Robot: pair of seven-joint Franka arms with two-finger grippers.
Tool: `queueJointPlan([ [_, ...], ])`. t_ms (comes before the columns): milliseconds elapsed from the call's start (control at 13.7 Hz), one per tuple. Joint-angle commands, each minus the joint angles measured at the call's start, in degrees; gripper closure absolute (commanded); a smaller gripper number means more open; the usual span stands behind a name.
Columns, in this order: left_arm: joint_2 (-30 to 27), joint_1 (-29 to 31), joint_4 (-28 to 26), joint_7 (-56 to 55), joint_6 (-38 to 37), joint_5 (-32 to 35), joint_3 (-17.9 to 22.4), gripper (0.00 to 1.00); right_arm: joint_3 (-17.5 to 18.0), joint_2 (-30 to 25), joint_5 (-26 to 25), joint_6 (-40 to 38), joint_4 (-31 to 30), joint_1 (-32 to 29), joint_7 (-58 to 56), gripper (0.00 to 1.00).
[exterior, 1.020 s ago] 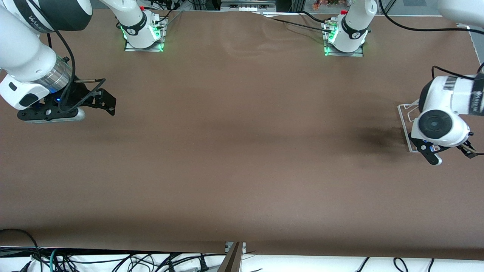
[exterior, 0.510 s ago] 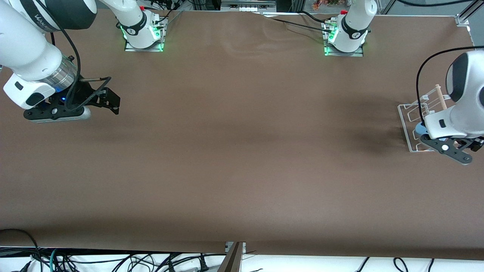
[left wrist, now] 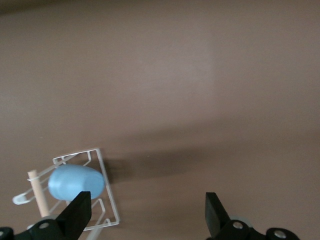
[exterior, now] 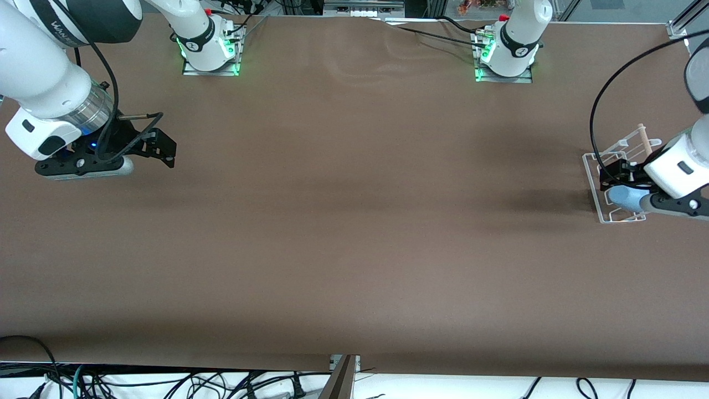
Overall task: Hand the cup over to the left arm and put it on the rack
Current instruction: 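Open the left gripper and lift it away from the rack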
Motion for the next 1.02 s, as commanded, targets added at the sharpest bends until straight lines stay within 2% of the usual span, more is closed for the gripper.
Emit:
queueJointPlan([
  [0, -2.7, -0.1, 0.2, -2.2, -2.7, -3.4, 0.6, 0.0, -0.1, 0.3, -0.4, -0.4, 1.2, 0.2, -0.1, 0.0],
  [219, -4.0, -0.3, 0.3, -2.6, -3.1, -5.4, 0.6, 0.0, -0.1, 0.3, -0.4, -0.2, 1.2, 0.3, -0.2, 0.0],
  [437, -4.7, -0.5, 0.4, -9.0, -5.7, -8.9, 0.5, 0.0, 0.0, 0.3, -0.3, 0.0, 1.4, 0.5, -0.1, 0.0],
  [729, -3.7, -0.5, 2.6, -9.7, -6.3, -8.1, 0.2, 0.0, -0.1, 0.3, -0.3, 0.5, 1.7, 1.7, 0.0, 0.0],
  [947, -0.8, -1.1, 7.3, -9.7, -10.2, -4.7, 0.0, 0.0, -0.1, 0.3, -0.5, 0.7, 1.7, 2.5, -0.2, 0.0],
])
